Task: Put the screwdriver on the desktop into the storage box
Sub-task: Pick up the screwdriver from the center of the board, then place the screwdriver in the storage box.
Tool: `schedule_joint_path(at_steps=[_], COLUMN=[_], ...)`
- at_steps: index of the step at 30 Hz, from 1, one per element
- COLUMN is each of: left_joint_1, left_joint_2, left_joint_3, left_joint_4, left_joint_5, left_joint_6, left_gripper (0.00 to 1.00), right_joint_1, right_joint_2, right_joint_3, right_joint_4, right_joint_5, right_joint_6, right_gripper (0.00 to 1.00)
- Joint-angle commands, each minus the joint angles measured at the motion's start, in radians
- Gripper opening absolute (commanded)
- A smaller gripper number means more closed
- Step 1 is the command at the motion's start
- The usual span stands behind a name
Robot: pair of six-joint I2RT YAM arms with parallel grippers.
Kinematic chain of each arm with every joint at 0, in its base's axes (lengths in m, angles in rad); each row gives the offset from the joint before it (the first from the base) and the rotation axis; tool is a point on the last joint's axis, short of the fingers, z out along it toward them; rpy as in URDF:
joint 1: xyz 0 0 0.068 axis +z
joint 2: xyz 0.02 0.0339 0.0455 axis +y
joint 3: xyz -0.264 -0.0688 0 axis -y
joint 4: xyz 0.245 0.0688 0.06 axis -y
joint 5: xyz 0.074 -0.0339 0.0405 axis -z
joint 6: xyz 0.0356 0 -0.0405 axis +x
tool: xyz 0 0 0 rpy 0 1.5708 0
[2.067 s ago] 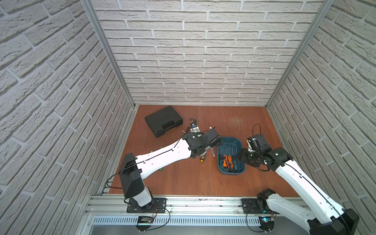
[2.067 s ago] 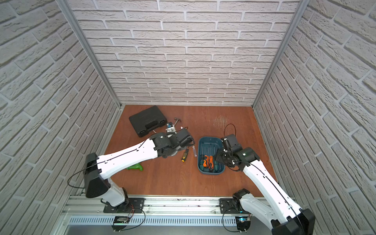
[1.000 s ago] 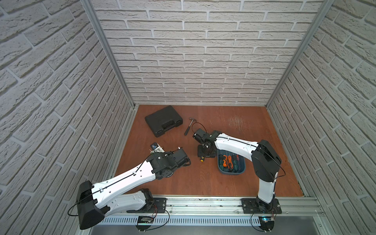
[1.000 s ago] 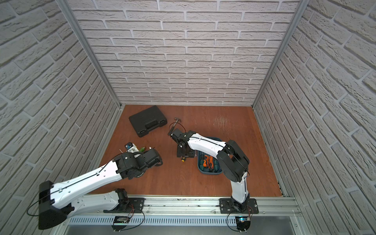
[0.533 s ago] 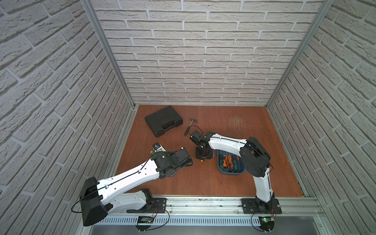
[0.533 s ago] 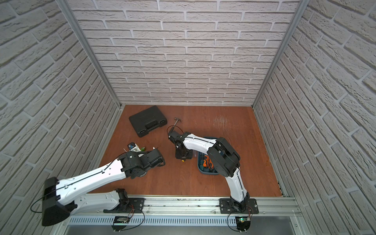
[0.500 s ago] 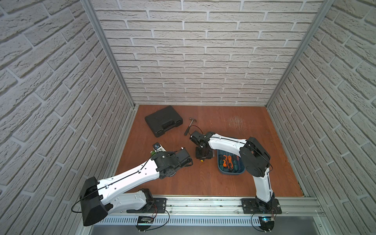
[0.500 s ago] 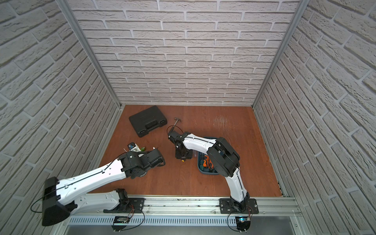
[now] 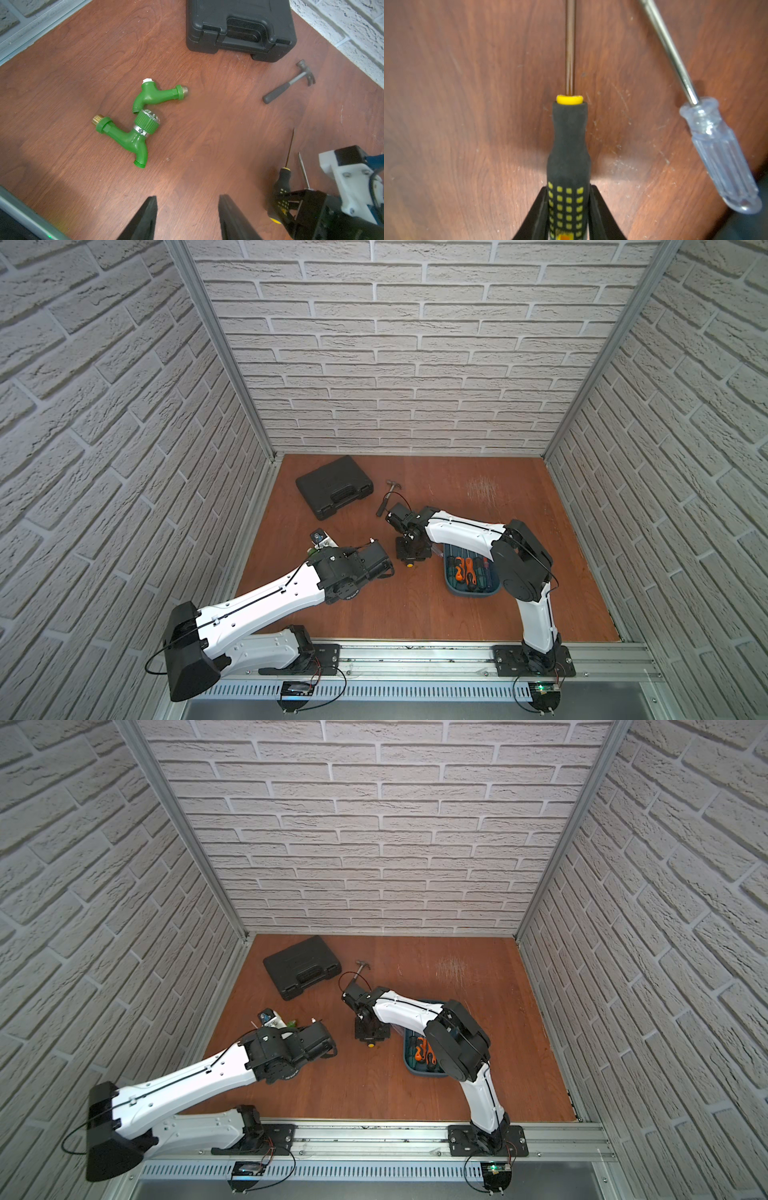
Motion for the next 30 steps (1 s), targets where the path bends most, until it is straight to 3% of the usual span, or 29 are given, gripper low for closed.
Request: schedule_joint_path(at_steps=[1, 11, 19, 27, 30], left_joint_1=[0.013, 0.068, 0.076, 0.076, 0.073], left_joint_2=[0.004, 0.024, 0.147, 0.235, 0.246], left_joint_3=[0.027, 0.033, 0.081, 0.125, 0.131], left_joint_4=[-0.04, 0.056, 0.146, 0.204, 0.201], left_joint_5=[-0.032, 0.005, 0.071, 0.132, 0.141], left_joint_6=[-0.003, 0.102, 0.177, 0.221, 0.216], left_gripper=[0.53, 0.55, 0.55, 0.55, 0.56], right_joint_1=[0.004, -0.035, -0.238, -0.326, -0.334], right_joint_2=[-0.145, -0.529, -0.819, -0.776, -0.724], right_joint_3=[-0.023, -0.188, -0.509, -0.602, -0.614], right_joint_4=[0.038, -0.041, -0.087, -0.081, -0.07], right_joint_5=[-0.028, 0.006, -0.004, -0.103, -0.08], right_joint_6=[-0.076, -0.195, -0.19, -0.244, -0.243], right_gripper=[0.13, 0.12, 0.15, 0.18, 0.2])
